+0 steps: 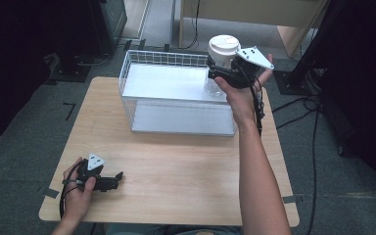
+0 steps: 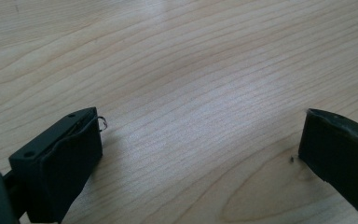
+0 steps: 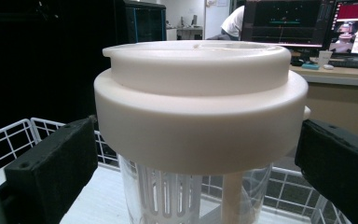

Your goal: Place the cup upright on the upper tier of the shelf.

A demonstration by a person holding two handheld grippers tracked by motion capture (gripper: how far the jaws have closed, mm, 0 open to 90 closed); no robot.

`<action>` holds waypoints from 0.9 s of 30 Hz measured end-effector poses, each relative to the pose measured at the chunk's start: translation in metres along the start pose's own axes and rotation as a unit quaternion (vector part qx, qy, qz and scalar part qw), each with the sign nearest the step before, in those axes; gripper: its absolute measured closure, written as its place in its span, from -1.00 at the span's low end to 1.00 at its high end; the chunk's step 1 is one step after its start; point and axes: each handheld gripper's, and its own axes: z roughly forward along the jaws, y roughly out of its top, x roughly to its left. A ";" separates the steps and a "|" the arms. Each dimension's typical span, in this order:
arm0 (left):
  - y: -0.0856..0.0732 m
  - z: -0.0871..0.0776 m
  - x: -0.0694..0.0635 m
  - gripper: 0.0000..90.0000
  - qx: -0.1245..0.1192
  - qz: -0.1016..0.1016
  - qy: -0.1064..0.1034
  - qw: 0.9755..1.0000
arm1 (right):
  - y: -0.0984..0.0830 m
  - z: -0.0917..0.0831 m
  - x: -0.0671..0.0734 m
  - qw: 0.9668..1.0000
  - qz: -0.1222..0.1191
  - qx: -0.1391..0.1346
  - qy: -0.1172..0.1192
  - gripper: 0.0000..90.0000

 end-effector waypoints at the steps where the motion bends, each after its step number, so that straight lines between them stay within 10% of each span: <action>1: 0.000 0.000 0.000 -1.00 0.000 0.000 0.000 1.000 | 0.000 -0.001 0.000 1.000 0.001 0.000 0.001 -1.00; 27: 0.000 0.000 -0.001 -1.00 0.002 0.003 0.004 1.000 | -0.018 -0.031 -0.001 1.000 -0.015 0.014 0.018 -1.00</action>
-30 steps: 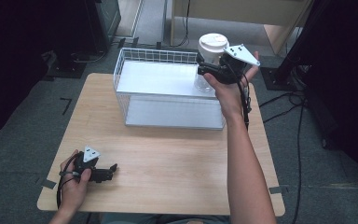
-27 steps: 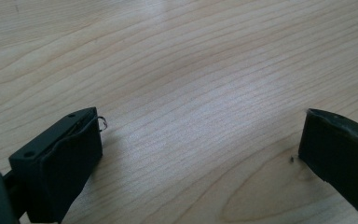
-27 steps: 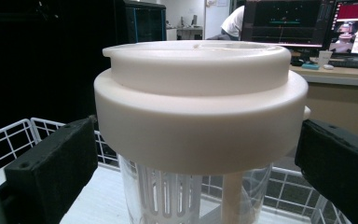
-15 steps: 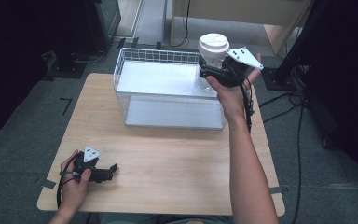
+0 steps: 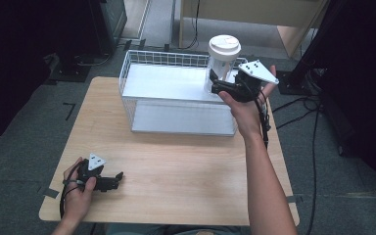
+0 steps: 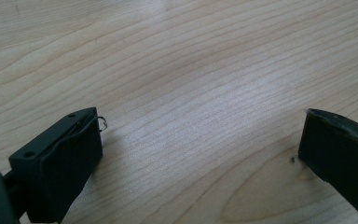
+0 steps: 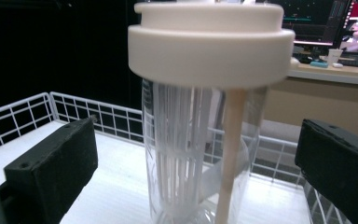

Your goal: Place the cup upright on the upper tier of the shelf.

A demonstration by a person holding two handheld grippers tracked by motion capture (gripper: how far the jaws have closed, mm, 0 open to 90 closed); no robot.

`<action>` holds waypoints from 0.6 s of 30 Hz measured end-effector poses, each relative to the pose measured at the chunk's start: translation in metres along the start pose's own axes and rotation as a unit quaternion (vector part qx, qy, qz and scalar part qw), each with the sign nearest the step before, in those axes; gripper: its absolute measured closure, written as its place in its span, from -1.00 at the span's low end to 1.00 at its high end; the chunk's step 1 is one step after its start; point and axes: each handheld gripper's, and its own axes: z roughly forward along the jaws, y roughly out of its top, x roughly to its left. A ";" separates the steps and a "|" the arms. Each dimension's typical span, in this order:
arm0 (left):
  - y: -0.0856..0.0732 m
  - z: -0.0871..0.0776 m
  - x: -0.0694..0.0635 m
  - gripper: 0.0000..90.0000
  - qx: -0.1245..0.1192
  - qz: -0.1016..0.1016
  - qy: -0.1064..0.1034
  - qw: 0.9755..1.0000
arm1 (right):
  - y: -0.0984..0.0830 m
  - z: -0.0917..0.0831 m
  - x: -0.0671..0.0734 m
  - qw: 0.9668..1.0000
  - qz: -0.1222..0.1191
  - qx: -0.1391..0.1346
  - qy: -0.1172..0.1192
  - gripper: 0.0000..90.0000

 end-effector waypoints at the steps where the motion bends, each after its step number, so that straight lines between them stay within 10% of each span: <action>1: 0.000 0.000 0.000 -1.00 0.000 0.000 0.000 1.000 | -0.001 -0.001 -0.001 1.000 -0.002 0.001 0.001 -1.00; 18: 0.001 0.001 0.000 -1.00 0.000 0.001 0.001 1.000 | -0.035 -0.036 -0.016 1.000 -0.007 0.015 0.001 -1.00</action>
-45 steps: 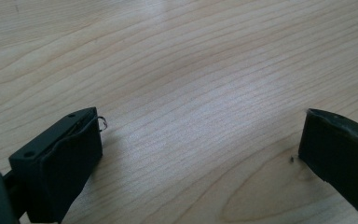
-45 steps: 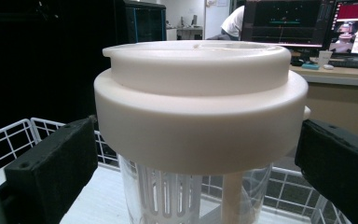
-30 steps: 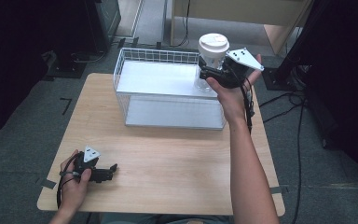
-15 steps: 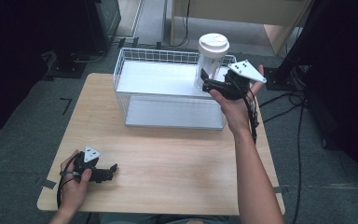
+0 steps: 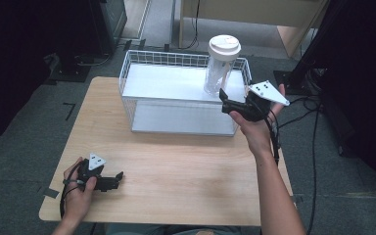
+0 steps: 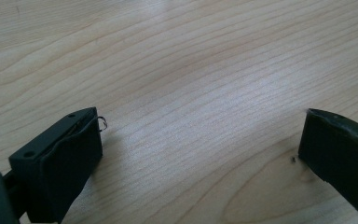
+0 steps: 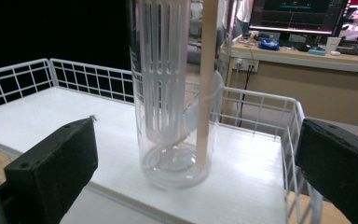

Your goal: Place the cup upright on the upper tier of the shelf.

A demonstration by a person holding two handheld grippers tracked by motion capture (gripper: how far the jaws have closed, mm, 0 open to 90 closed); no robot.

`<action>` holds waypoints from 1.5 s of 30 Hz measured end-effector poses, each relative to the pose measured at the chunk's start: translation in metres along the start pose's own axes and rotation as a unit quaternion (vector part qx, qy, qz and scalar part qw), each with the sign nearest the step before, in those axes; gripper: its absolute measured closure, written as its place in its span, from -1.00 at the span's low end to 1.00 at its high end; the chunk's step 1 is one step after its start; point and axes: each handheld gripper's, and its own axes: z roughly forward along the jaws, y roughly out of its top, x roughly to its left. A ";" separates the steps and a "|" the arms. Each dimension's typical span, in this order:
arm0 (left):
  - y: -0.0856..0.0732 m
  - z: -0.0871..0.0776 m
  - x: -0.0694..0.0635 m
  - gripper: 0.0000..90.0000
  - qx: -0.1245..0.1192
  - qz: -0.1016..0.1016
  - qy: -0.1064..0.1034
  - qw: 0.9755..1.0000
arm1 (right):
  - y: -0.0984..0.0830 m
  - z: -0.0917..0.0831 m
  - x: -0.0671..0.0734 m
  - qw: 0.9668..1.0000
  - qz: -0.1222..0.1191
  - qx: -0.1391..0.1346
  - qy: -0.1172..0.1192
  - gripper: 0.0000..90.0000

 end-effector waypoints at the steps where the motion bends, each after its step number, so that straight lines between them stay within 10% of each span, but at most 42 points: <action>1: 0.000 0.000 0.000 -1.00 0.000 0.000 0.000 1.000 | -0.002 -0.002 -0.001 1.000 -0.001 0.001 -0.001 -1.00; 45: 0.000 0.000 0.000 -1.00 0.000 -0.002 0.000 1.000 | -0.093 -0.098 -0.041 0.999 -0.002 0.046 -0.023 -1.00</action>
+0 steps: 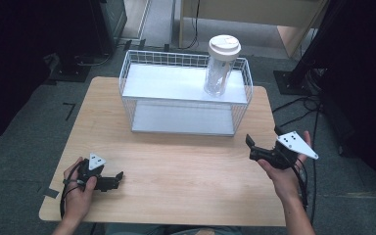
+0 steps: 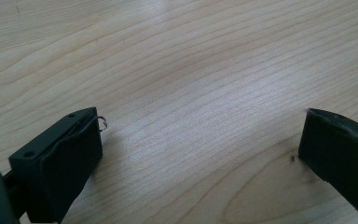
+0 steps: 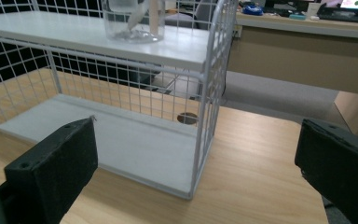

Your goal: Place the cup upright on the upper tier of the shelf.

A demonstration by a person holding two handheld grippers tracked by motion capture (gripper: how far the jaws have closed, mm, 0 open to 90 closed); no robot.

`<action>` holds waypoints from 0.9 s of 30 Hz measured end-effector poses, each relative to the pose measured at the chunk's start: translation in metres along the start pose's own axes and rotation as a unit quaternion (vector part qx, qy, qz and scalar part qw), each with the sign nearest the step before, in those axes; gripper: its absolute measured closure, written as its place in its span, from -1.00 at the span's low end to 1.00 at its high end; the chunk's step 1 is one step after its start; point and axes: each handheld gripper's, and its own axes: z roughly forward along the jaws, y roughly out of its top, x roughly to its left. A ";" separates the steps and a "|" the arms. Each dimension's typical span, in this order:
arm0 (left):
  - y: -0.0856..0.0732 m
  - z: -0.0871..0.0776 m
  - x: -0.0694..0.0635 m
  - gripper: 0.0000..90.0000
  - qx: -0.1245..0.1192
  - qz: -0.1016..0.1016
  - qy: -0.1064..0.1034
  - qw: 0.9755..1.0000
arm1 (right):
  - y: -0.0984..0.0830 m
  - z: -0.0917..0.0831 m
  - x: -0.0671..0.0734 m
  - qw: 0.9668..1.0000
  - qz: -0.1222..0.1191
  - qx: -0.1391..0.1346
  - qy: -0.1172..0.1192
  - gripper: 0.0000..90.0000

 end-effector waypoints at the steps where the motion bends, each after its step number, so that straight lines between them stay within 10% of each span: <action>1: 0.000 0.000 0.000 -1.00 0.000 0.000 0.000 1.000 | -0.002 -0.001 -0.001 1.000 -0.001 0.001 0.000 -1.00; 27: 0.001 0.000 0.000 -1.00 0.002 0.001 0.001 1.000 | -0.088 -0.042 -0.036 0.997 0.044 0.058 -0.039 -1.00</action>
